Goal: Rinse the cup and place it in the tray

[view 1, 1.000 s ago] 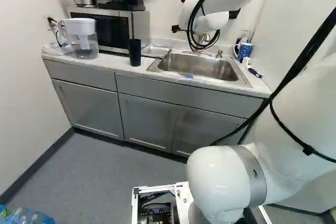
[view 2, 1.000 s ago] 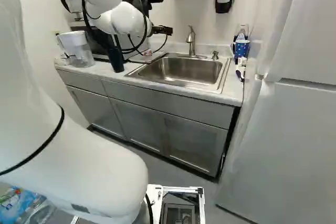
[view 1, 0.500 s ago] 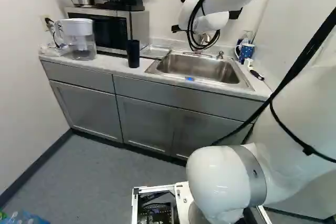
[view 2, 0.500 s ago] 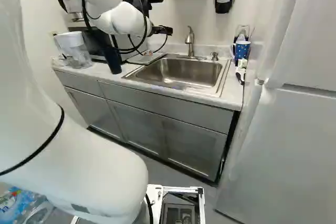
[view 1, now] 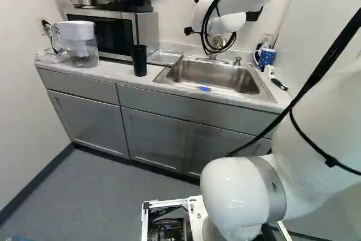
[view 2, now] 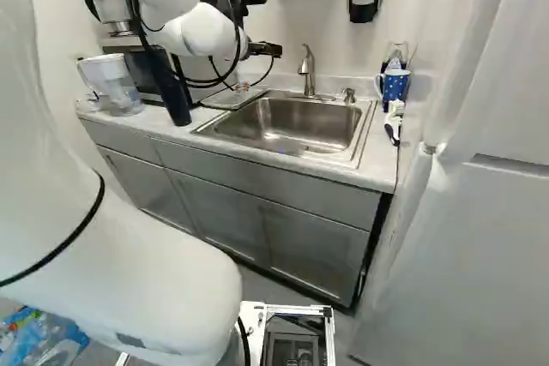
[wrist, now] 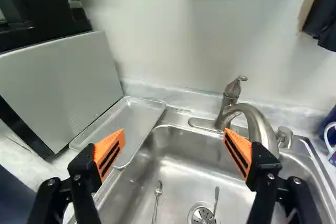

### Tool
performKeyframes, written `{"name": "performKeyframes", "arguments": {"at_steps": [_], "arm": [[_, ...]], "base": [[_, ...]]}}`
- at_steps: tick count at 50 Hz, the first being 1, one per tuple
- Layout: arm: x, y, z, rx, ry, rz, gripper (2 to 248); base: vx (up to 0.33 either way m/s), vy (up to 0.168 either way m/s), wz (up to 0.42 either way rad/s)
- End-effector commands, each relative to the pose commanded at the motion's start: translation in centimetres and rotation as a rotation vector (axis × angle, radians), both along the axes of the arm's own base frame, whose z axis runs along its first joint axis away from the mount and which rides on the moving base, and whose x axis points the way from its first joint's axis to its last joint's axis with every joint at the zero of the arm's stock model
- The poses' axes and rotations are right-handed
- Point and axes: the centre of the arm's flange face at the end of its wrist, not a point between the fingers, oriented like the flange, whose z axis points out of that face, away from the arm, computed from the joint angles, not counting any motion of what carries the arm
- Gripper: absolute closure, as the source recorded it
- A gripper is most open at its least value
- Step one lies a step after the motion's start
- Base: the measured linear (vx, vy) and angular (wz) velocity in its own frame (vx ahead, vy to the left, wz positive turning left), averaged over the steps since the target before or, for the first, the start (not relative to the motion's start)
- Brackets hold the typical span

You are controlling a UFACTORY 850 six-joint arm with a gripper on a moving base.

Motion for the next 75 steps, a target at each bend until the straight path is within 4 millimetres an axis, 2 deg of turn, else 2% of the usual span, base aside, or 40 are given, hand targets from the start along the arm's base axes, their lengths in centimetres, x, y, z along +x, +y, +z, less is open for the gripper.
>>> {"name": "performKeyframes", "arguments": {"at_steps": [45, 59, 75], "arm": [[0.3, -0.1, 0.0, 0.000, 0.001, -0.003, 3], [1.7, -1.1, 0.1, 0.000, 0.003, -0.022, 3], [4.3, -2.6, 0.1, 0.000, 0.007, -0.048, 3]], "base": [[0.052, 0.000, 0.000], [0.000, 0.000, 0.000], [0.000, 0.000, 0.000]]}}
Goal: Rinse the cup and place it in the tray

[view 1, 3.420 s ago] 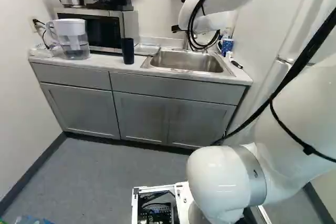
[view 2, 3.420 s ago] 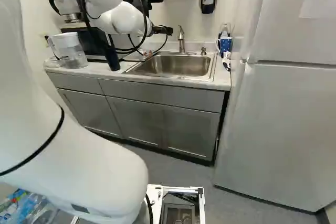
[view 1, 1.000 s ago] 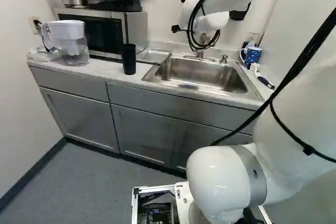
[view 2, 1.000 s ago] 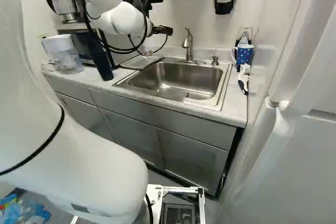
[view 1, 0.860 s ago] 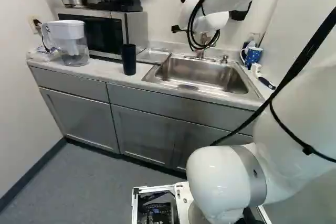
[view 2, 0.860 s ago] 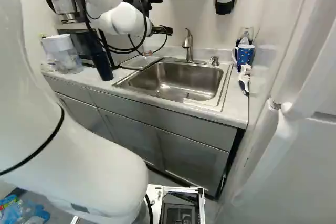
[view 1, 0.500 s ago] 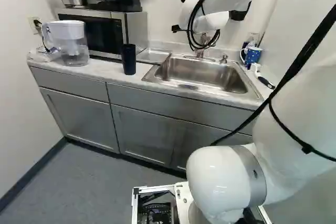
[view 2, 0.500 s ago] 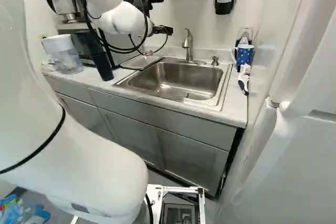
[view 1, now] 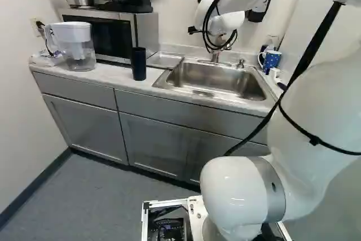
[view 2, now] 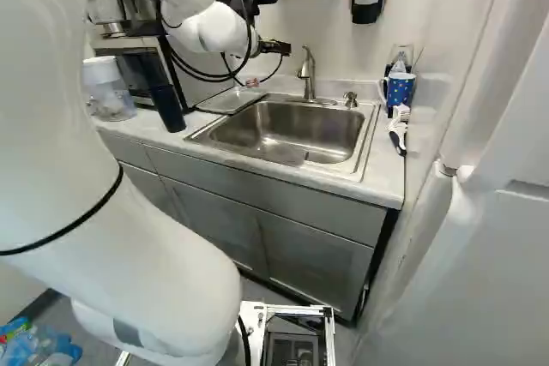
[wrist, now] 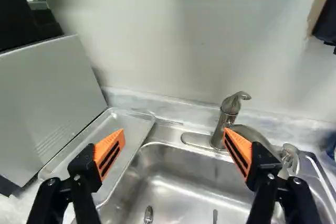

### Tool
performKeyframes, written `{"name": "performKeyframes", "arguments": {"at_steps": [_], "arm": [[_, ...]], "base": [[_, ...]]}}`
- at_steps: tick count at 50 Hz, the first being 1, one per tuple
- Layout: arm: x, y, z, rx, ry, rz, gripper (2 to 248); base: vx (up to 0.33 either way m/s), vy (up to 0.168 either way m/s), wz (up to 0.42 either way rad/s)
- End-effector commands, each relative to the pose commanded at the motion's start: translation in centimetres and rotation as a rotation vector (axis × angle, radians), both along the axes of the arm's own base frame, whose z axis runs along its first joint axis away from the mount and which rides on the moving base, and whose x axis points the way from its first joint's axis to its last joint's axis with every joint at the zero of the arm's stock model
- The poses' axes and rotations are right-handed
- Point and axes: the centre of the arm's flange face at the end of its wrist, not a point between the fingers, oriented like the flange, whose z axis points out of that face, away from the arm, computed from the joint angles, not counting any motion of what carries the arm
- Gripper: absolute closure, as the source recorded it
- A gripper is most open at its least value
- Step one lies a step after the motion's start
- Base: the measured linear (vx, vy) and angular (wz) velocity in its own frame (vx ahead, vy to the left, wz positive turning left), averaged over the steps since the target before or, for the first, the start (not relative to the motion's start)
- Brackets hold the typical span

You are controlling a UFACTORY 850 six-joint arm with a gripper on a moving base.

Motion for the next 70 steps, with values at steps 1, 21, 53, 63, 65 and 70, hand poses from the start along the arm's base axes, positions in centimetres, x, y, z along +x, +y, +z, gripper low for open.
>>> {"name": "performKeyframes", "arguments": {"at_steps": [1, 21, 53, 63, 65, 70], "arm": [[0.2, -0.1, 0.0, 0.000, 0.000, -0.002, 3], [3.7, -1.8, 0.0, 0.000, 0.000, -0.028, 3], [8.5, -3.9, -0.6, 0.004, 0.039, -0.053, 3], [9.6, -4.5, -0.7, 0.005, 0.046, -0.060, 3], [9.8, -4.6, -0.7, 0.005, 0.045, -0.062, 3], [10.0, -4.9, -0.8, 0.005, 0.045, -0.065, 3]], "base": [[0.000, 0.000, 0.000], [0.000, 0.000, 0.000], [0.000, 0.000, 0.000], [0.000, 0.000, 0.000], [0.000, 0.000, 0.000], [0.000, 0.000, 0.000]]}}
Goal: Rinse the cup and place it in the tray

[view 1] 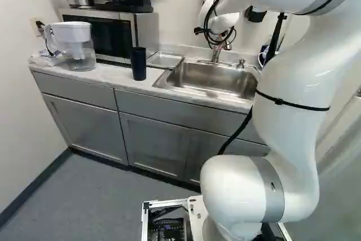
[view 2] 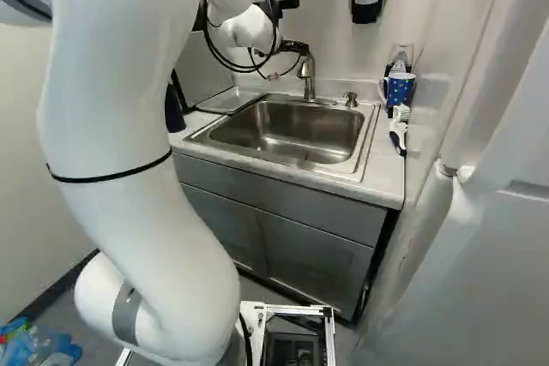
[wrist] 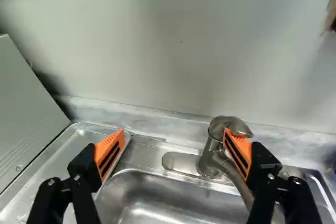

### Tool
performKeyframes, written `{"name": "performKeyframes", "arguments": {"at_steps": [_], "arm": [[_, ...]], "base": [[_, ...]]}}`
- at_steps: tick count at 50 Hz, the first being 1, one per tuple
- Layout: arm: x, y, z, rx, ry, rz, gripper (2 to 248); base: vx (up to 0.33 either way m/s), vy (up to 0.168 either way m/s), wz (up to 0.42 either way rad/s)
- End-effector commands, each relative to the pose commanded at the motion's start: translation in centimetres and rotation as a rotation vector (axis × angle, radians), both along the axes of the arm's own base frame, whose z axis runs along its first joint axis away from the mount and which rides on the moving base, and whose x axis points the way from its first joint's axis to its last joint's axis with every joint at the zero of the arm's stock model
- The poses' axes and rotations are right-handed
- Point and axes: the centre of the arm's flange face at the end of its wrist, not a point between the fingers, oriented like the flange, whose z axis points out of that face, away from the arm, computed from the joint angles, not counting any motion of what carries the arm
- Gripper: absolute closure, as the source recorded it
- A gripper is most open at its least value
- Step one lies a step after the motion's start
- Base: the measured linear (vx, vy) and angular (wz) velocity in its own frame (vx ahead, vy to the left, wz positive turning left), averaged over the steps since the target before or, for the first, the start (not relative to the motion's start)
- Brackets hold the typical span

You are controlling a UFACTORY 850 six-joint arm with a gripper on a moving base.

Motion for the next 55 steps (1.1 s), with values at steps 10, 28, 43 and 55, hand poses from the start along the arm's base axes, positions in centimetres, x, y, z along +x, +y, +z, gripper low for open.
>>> {"name": "performKeyframes", "arguments": {"at_steps": [10, 28, 43, 55], "arm": [[0.0, -0.3, 0.0, 0.000, -0.002, -0.005, 3], [0.4, -0.6, 0.5, -0.010, -0.063, -0.008, 3], [1.3, -0.8, 1.0, -0.019, -0.124, -0.009, 3], [1.5, -1.0, 1.0, -0.020, -0.128, -0.012, 3]], "base": [[0.000, 0.000, 0.000], [0.000, 0.000, 0.000], [0.000, 0.000, 0.000], [0.000, 0.000, 0.000]]}}
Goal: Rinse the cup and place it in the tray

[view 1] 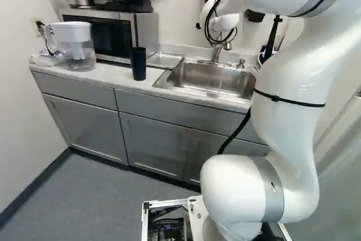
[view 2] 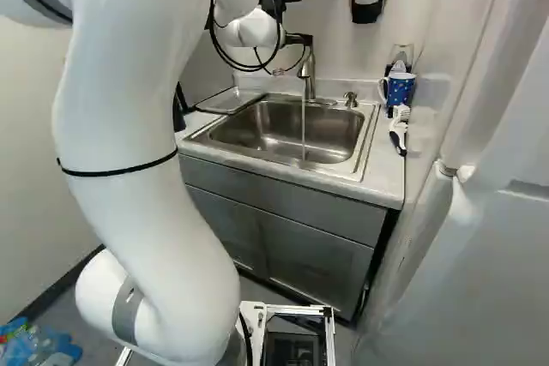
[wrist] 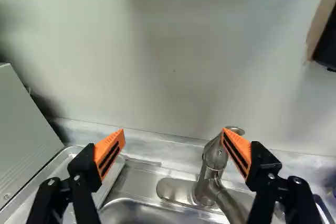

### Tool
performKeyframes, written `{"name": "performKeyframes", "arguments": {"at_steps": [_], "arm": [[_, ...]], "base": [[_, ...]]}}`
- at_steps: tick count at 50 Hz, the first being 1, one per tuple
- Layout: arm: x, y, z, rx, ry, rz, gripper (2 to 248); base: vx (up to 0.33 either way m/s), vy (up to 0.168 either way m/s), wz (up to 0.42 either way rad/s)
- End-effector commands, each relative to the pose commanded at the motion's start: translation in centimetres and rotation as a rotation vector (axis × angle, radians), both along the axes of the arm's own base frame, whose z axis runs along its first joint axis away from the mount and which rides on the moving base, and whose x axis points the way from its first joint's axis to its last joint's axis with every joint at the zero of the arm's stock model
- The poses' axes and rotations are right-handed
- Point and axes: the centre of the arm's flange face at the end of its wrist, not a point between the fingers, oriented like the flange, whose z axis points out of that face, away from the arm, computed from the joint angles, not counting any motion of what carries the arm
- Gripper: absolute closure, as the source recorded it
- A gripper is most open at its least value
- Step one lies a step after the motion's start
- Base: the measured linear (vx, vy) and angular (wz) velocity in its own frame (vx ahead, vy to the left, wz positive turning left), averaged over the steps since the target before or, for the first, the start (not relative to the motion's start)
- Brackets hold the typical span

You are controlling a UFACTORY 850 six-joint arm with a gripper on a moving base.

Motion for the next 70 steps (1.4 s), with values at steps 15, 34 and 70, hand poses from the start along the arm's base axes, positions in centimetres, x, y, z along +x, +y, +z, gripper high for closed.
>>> {"name": "performKeyframes", "arguments": {"at_steps": [15, 34, 70], "arm": [[-0.8, 0.8, 0.1, 0.000, 0.003, 0.011, 3], [-3.4, 3.3, 0.2, 0.001, 0.010, 0.046, 3], [-9.3, 7.4, 0.2, 0.004, 0.034, 0.111, 3]], "base": [[0.000, 0.000, 0.000], [0.000, 0.000, 0.000], [0.000, 0.000, 0.000]]}}
